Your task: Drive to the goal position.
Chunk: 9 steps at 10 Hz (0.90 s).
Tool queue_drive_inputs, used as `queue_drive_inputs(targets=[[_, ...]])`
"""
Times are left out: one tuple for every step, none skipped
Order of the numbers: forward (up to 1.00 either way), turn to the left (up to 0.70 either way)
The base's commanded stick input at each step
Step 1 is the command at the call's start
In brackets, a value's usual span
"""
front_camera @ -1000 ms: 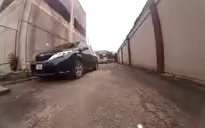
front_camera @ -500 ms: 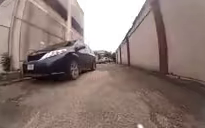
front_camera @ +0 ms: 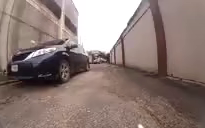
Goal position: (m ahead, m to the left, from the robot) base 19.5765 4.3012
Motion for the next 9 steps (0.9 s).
queue_drive_inputs(targets=[[0.70, 0.00], [0.70, -0.16], [0.70, -0.34], [0.70, -0.17], [0.70, 0.00], [0.70, 0.00], [0.70, 0.00], [0.70, 0.00], [0.70, 0.00]])
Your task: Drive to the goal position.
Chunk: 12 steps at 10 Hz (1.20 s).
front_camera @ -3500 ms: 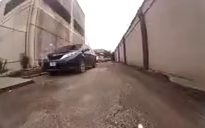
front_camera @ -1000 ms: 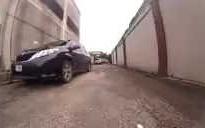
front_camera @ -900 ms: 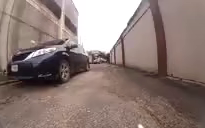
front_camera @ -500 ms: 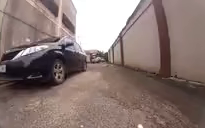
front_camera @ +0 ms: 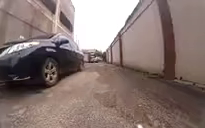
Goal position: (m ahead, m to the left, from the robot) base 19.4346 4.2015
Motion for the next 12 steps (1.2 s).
queue_drive_inputs(targets=[[0.70, 0.00], [0.70, 0.00], [0.70, 0.34], [0.70, 0.23], [0.70, 0.15], [0.70, 0.10], [0.70, 0.05], [0.70, 0.00], [0.70, 0.00], [0.70, 0.00], [0.70, 0.00], [0.70, 0.00]])
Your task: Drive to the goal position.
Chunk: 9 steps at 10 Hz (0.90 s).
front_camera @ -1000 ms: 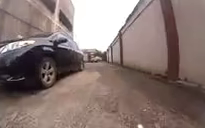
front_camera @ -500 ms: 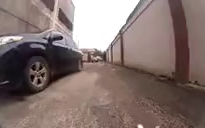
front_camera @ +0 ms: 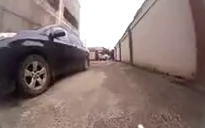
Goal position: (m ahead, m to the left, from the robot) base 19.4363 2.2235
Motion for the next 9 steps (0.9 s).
queue_drive_inputs(targets=[[0.70, 0.00], [0.70, 0.00], [0.70, 0.00], [0.70, 0.00], [0.70, 0.00], [0.70, 0.00], [0.70, 0.00], [0.70, 0.00], [0.70, 0.00]])
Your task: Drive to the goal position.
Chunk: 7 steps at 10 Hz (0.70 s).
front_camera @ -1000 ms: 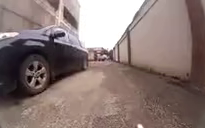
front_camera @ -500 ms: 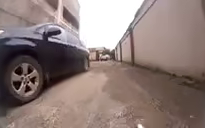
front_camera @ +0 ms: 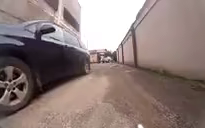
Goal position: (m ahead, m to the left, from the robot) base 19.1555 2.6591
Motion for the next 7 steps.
queue_drive_inputs(targets=[[0.70, 0.00], [0.70, 0.00], [0.70, 0.00], [0.70, -0.03], [0.70, -0.12], [0.70, -0.35], [0.70, -0.35]])
